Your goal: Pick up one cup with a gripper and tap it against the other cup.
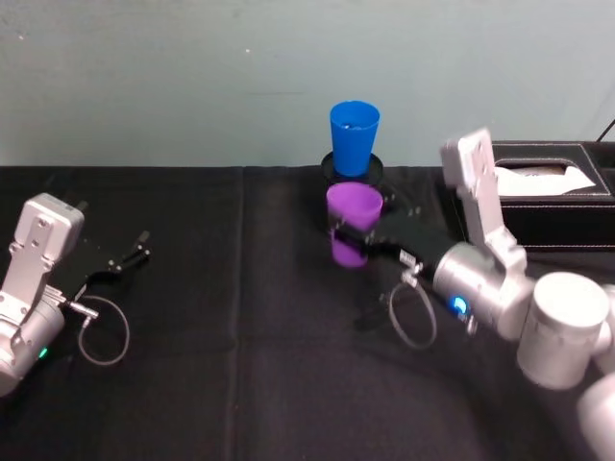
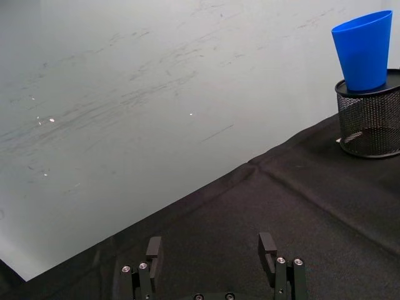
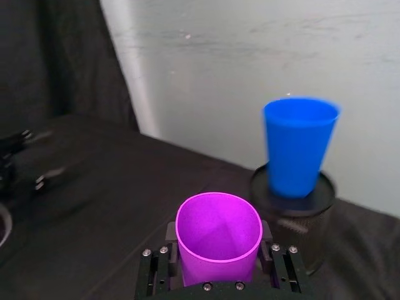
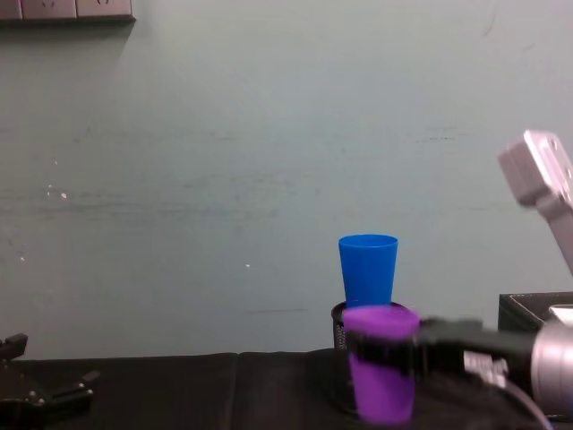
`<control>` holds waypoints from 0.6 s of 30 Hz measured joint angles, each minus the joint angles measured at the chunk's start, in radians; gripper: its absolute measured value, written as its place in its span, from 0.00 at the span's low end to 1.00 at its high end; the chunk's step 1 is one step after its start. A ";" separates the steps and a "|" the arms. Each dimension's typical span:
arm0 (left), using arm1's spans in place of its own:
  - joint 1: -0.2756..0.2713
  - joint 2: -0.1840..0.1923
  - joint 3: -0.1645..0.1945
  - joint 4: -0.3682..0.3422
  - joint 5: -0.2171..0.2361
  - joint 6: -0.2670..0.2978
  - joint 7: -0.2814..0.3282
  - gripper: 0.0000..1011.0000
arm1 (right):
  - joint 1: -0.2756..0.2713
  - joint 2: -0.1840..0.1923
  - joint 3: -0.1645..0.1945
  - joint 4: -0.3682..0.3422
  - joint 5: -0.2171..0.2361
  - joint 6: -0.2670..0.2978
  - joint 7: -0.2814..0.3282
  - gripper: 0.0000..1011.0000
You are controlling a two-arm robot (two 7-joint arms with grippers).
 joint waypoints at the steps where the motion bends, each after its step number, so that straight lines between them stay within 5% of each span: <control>1: 0.000 0.000 0.000 0.000 0.000 0.000 0.000 0.99 | -0.016 0.003 -0.003 -0.009 -0.004 -0.010 -0.002 0.72; 6: 0.000 0.000 0.000 0.000 0.000 0.000 0.000 0.99 | -0.107 0.005 -0.006 -0.020 -0.035 -0.130 -0.023 0.72; 13: 0.000 0.000 0.000 0.000 0.000 0.000 0.000 0.99 | -0.160 -0.007 -0.003 0.016 -0.110 -0.258 -0.067 0.72; 18: 0.000 0.000 0.000 0.000 0.000 0.000 0.000 0.99 | -0.169 -0.015 0.009 0.024 -0.121 -0.281 -0.069 0.77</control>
